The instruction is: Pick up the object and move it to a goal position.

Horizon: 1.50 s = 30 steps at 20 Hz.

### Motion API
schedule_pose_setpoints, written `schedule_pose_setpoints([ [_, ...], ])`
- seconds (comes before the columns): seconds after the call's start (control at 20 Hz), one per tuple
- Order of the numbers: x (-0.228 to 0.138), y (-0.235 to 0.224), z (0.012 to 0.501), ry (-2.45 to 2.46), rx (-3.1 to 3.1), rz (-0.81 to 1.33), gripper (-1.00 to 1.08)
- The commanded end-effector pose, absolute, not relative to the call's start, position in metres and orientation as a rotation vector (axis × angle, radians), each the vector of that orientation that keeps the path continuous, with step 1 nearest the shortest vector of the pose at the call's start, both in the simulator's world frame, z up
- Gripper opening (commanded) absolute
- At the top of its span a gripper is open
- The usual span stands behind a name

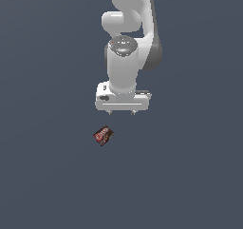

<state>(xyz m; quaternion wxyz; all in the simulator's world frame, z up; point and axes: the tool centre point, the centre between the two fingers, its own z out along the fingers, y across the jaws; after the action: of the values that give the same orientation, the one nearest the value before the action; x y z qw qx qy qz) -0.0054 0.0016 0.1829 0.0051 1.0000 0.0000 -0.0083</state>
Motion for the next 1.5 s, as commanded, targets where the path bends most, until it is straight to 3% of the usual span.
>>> schedule_pose_setpoints([
  [0.0,-0.005,0.002,0.183,0.0,3.131,-0.026,1.0],
  [0.75,-0.006,0.0,0.194,0.051,3.133,-0.016,1.0],
  [1.45,0.006,-0.025,0.155,-0.357,3.127,-0.015,1.0],
])
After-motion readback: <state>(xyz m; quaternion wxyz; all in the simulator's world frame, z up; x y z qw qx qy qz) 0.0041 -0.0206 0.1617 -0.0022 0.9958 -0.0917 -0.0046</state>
